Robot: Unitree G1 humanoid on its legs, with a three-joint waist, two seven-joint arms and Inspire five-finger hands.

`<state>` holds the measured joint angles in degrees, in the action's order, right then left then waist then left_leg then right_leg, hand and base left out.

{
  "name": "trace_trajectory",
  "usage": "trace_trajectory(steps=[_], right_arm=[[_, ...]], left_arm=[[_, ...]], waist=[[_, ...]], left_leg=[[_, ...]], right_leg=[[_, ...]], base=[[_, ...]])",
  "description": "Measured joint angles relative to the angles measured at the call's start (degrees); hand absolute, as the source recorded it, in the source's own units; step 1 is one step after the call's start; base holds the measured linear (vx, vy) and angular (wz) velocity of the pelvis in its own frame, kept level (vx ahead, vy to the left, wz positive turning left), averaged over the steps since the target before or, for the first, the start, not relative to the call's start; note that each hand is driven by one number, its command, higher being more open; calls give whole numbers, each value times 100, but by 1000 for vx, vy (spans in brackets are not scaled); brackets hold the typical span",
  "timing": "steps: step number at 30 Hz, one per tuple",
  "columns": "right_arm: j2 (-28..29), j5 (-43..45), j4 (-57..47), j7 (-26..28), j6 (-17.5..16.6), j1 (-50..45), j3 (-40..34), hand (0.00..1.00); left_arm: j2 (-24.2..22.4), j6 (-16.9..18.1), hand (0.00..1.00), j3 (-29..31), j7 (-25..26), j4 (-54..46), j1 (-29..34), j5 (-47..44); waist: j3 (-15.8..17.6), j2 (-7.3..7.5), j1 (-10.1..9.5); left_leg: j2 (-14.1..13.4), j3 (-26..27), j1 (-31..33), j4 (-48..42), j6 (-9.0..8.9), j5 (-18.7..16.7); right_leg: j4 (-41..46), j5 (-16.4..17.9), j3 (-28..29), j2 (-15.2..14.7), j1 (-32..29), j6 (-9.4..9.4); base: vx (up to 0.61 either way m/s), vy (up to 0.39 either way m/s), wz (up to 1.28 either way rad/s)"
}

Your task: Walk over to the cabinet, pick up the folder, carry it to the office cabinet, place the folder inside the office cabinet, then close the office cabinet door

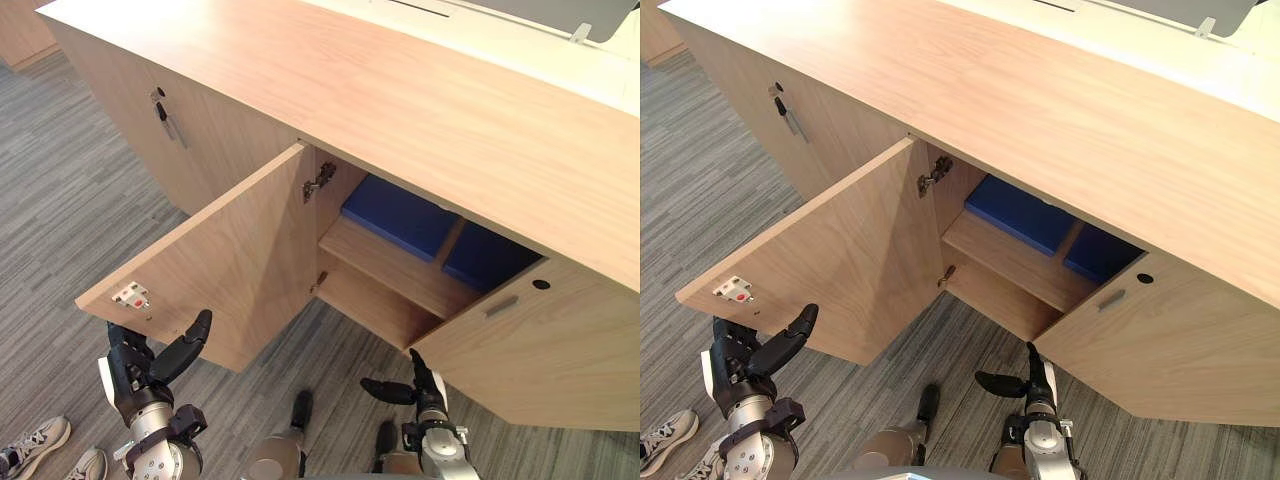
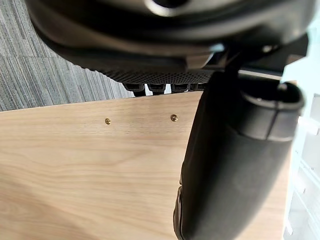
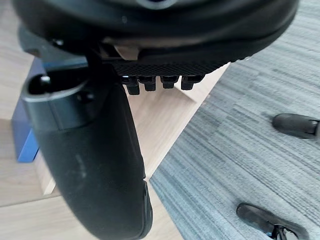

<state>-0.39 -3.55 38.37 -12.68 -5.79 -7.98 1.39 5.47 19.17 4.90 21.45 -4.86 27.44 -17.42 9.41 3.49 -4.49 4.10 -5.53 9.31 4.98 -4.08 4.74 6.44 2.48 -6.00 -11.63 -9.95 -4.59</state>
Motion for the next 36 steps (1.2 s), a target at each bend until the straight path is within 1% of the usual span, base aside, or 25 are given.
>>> trace_trajectory(steps=[2, 3, 4, 5, 6, 7, 8, 10, 11, 14, 16, 17, 18, 19, 20, 21, 22, 23, 24, 25, 27, 28, 32, 34, 36], right_arm=[[7, 10, 9, -21, 0, -71, -1, 100], [-50, 13, 28, -33, 1, -99, -64, 100], [-104, 21, 73, -37, 15, -85, -102, 100], [-119, 24, 67, -51, 17, -68, -112, 100], [-133, 23, 56, -72, 15, -105, -113, 100], [-108, 23, 54, -80, 14, -129, -118, 100], [-109, 28, 82, -84, 29, -114, -173, 100], [-86, 146, 71, -97, 49, -85, -236, 100], [-91, 178, 47, -98, 34, -61, -233, 100], [-137, 192, 52, -101, 16, 44, -242, 100], [-214, 221, 53, -106, -17, 151, -244, 100], [-271, 227, 54, -113, -15, 263, -277, 100], [-267, 226, 69, -118, -12, 289, -335, 100], [-164, 226, 89, -128, -23, 309, -342, 100], [-267, 225, 163, -135, -58, 371, -430, 100], [-306, 227, 301, -123, -45, 490, -462, 100], [-309, 226, 287, -129, -51, 505, -461, 100], [-286, 226, 281, -132, -65, 500, -480, 100], [-259, 226, 312, -137, -61, 470, -521, 100], [-253, 227, 364, -144, -49, 442, -567, 100], [-245, 227, 371, -156, -50, 445, -568, 100], [-251, 227, 371, -158, -49, 474, -570, 100], [-264, 226, 254, -171, -54, 534, -566, 100], [-277, 229, 192, -202, -54, 537, -558, 100], [-276, 237, 125, -224, -58, 555, -551, 100]], left_arm=[[13, 95, 100, 0, 0, 233, -68, 3], [-27, 109, 100, -5, 1, 435, -180, 0], [-118, 133, 100, -4, 58, 565, -193, -19], [-123, 122, 100, -11, 58, 653, -241, -27], [-36, 85, 100, -117, 58, 781, -318, -32], [48, 74, 100, -175, 58, 776, -320, -53], [130, 19, 100, -290, 57, 834, -366, -65], [64, -31, 100, -329, 57, 853, -287, -67], [21, -26, 100, -351, 57, 969, -272, -67], [39, -21, 100, -522, 53, 1333, -273, -65], [32, -103, 100, -629, 46, 1599, -266, -61], [25, -195, 100, -755, 39, 1693, -241, -58], [80, -276, 100, -915, 5, 1698, -198, -56], [164, -303, 100, -954, -43, 1688, -182, -54], [170, -414, 100, -1104, -130, 1738, -164, -51], [49, -535, 100, -1197, -162, 1882, -139, -50], [-5, -601, 100, -1234, -162, 1912, -137, -50], [-32, -693, 100, -1351, -162, 1970, -152, -51], [19, -783, 100, -1508, -169, 2057, -191, -51], [31, -934, 100, -1735, -183, 2161, -227, -51], [103, -1118, 100, -1930, -196, 2189, -276, -15], [254, -1137, 100, -2104, -235, 2237, -359, 110], [465, -1177, 100, -2723, -550, 2317, -803, 305], [405, -1265, 100, -3045, -583, 2358, -1181, 332], [190, -1304, 100, -3287, -586, 2379, -1531, 343]], waist=[[4, 16, 59], [18, -11, 65], [25, -209, 61], [60, -269, 72], [106, -308, 104], [139, -237, 120], [227, -202, 127], [257, -189, 182], [270, -198, 240], [315, -204, 288], [356, -298, 303], [429, -446, 303], [470, -480, 337], [520, -243, 399], [542, -397, 381], [543, -482, 429], [547, -493, 461], [591, -496, 469], [600, -481, 492], [603, -483, 550], [606, -481, 569], [613, -488, 588], [614, -487, 710], [619, -478, 753], [618, -478, 926]], left_leg=[[29, 99, 19, -39, -23, -22], [83, 144, 207, -635, 168, -66], [10, 230, 89, -515, 295, -233], [-35, 282, 17, -356, 288, -227], [-50, 295, -63, -103, 176, -159], [19, 299, -77, -33, 119, -122], [136, 298, -90, 3, 60, -49], [200, 308, -88, 3, 63, -52], [209, 334, -87, 4, 65, -54], [212, 537, -4, 2, 37, -86], [177, 782, 92, 6, 75, -135], [94, 906, 164, 33, 73, -151], [91, 1006, 268, -19, -225, -345], [249, 1080, 395, -191, -206, -340], [174, 948, 402, -622, 334, -92], [175, 1052, 228, -255, 417, -174], [185, 1100, 227, -184, 372, -189], [206, 1132, 228, -159, 354, -151], [224, 1203, 228, -190, 313, -123], [244, 1261, 218, -240, 322, -131], [232, 1275, 212, -262, 356, -156], [213, 1287, 220, -300, 372, -168], [136, 1402, 213, -458, 385, -274], [94, 1524, 213, -568, 405, -355], [33, 1741, 211, -634, 355, -444]], right_leg=[[-128, -4, 125, -73, 14, 95], [-258, -28, 149, -109, 33, 74], [-434, -92, 278, 29, 167, 2], [-305, -98, 274, 86, 108, -20], [44, -96, 237, 219, -41, 13], [85, -102, 243, 239, -57, 50], [219, -71, 298, 175, -140, -60], [334, 59, 398, 136, -227, -27], [320, 122, 442, 141, -236, 72], [157, 122, 615, 142, -315, 140], [-123, 82, 798, 185, -352, 173], [-61, -5, 834, 292, -423, 91], [97, -24, 816, 352, -621, 232], [-26, 52, 911, 225, -687, 374], [-4, -125, 1049, 285, -761, 99], [-193, -195, 1150, 304, -757, 87], [-298, -202, 1187, 292, -765, 95], [-381, -390, 1193, 278, -773, 179], [-386, -596, 1192, 251, -763, 185], [-345, -831, 1190, 239, -763, 129], [-336, -880, 1135, 254, -760, 60], [-338, -882, 1136, 271, -759, 55], [-346, -877, 1236, 353, -729, 60], [-367, -827, 1371, 406, -750, 105], [-451, -817, 1585, 469, -787, 73]], base=[[-9, 64, -15], [83, 132, -37], [85, 117, -40], [65, 49, -29], [2, 12, 5], [-5, -12, 17], [-19, 0, 7], [-24, 27, -10], [-7, 32, -15], [-8, 44, -26], [-3, 64, -58], [-27, 33, -53], [-13, 39, -32], [46, 7, -14], [135, 12, -33], [145, 24, -49], [143, 73, -62], [92, 89, -34], [102, 79, -19], [78, 49, -4], [101, -3, -11], [94, -28, -12], [45, -54, -18], [8, -59, -40], [8, -74, -54]])
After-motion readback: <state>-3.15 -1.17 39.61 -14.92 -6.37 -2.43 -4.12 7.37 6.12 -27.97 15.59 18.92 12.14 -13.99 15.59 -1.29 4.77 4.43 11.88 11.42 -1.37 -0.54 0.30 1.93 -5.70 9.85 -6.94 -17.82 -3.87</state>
